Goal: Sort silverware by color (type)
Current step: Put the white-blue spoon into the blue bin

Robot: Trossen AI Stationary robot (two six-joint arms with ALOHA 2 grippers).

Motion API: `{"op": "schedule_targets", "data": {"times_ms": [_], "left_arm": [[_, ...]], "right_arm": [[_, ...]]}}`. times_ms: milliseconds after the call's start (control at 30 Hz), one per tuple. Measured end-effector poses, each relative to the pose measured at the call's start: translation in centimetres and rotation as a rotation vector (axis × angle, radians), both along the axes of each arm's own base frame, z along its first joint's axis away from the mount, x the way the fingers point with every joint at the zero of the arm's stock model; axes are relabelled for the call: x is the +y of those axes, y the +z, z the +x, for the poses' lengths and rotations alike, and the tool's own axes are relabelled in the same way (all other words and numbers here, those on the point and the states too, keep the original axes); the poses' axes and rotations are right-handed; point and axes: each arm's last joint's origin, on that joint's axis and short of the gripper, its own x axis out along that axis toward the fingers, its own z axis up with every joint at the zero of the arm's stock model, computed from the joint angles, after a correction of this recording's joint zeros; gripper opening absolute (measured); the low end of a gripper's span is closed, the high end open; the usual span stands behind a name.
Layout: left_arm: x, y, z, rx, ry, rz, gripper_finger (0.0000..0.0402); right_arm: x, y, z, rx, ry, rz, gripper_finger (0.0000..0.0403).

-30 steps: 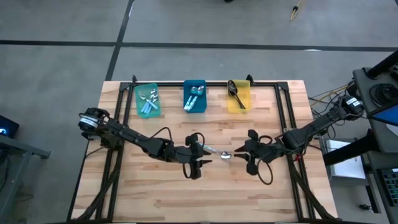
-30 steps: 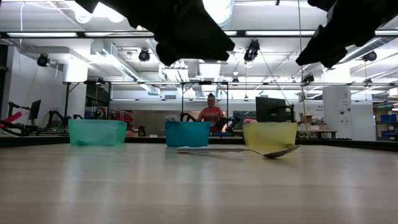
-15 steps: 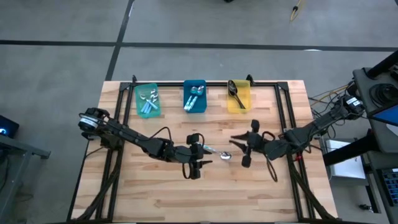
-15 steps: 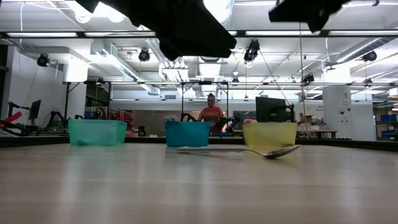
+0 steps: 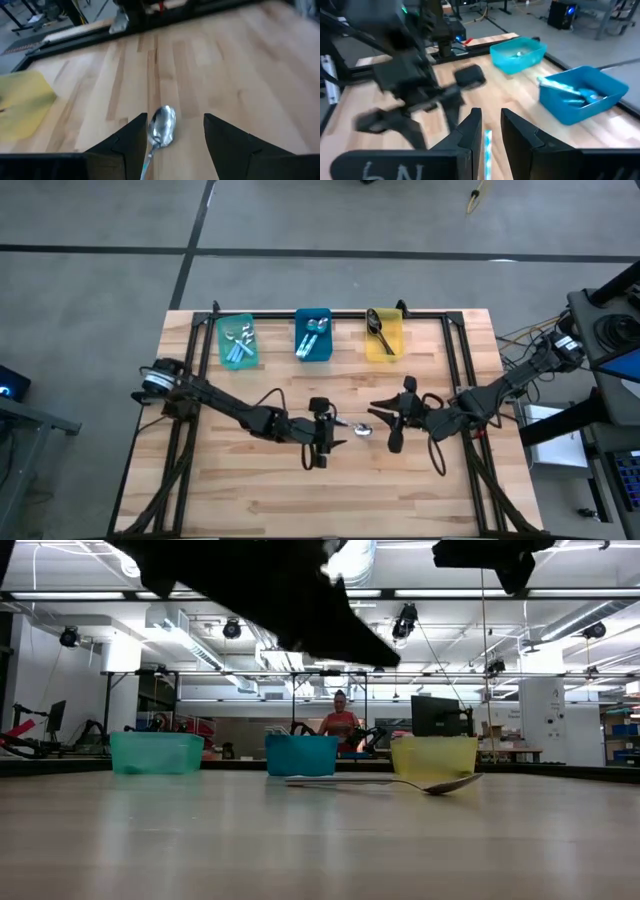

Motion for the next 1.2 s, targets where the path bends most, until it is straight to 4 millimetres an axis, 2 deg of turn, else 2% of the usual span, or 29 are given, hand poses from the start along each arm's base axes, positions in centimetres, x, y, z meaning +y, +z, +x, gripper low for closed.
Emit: {"op": "schedule_targets", "data": {"times_ms": [267,467,833,1033,1200], "left_arm": [[1.8,-4.2,1.6,0.065,-0.063,0.015,0.0173],[3.9,-6.5,2.2,0.130,-0.040,0.024,0.0173],[6.5,-7.9,2.1,0.235,-0.036,0.047,0.0173],[6.8,-8.6,2.1,0.264,-0.048,0.036,0.0170],[6.7,-9.2,2.1,0.277,-0.061,0.015,0.0149]], "right_arm": [[1.5,-0.2,-0.8,-0.006,0.055,0.054,0.0063],[2.0,-0.4,-1.2,0.008,0.069,0.071,0.0063],[1.9,-0.7,-1.2,0.021,0.064,0.070,0.0063],[1.9,-1.0,-1.3,0.026,0.058,0.063,0.0063],[1.8,-1.2,-1.3,0.032,0.057,0.059,0.0063]]}}
